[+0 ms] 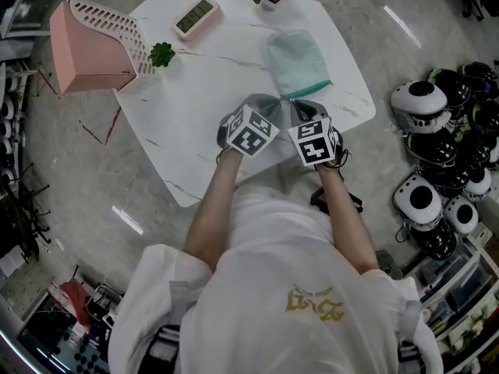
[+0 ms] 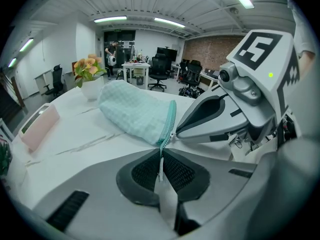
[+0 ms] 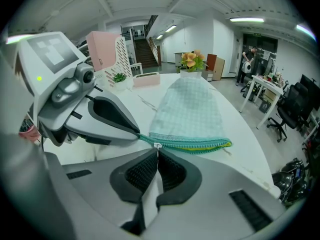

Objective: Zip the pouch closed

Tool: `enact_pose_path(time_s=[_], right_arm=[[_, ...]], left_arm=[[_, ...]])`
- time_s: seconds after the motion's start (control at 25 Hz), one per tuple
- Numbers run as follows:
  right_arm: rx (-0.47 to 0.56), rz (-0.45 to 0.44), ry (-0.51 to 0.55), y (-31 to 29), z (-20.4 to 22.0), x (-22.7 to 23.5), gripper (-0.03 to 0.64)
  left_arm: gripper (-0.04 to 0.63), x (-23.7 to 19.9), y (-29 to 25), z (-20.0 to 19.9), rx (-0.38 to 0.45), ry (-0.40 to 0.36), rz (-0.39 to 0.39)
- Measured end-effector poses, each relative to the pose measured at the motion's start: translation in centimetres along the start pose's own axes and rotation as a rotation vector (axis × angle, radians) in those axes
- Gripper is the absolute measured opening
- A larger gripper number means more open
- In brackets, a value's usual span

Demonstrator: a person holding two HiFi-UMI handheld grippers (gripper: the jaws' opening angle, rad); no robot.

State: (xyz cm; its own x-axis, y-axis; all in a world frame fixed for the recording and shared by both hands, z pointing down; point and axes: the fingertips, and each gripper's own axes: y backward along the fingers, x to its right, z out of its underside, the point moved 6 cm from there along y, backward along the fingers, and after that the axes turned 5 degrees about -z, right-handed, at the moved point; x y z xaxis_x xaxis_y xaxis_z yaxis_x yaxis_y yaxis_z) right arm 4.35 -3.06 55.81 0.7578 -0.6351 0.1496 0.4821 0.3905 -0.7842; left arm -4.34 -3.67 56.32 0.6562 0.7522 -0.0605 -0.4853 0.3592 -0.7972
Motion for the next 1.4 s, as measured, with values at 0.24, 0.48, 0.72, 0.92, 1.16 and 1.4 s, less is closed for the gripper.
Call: enact_pose_path(time_s=[0.24,0.48,0.72,0.92,1.16,1.4], right_arm=[[-0.003,0.022,-0.011,0.1,0.0,0.6,0.017],[-0.004,0.029,-0.006,0.3,0.1,0.8,0.017],[-0.007,0.048,0.001,0.5,0.3,1.5,0.017],[-0.009,0.059,0.008,0.8,0.4,1.8,0.017],[-0.017,0.078,0.029,0.8,0.7,2.1,0.017],[-0.021,0.097,0.018,1.1,1.2,3.1,0.017]], left_arm=[[0.037,-0.4,0.2,0.4,0.000,0.016,-0.013],[0.037,-0.3,0.3,0.3,0.005,0.030,-0.020],[0.037,-0.5,0.4,0.5,0.002,0.039,-0.035],[0.037,-0.6,0.7,0.7,0.000,0.050,-0.041],[0.035,-0.6,0.7,0.9,-0.003,0.062,-0.039],[0.035,-0.9,0.8,1.3,-0.007,0.072,-0.041]])
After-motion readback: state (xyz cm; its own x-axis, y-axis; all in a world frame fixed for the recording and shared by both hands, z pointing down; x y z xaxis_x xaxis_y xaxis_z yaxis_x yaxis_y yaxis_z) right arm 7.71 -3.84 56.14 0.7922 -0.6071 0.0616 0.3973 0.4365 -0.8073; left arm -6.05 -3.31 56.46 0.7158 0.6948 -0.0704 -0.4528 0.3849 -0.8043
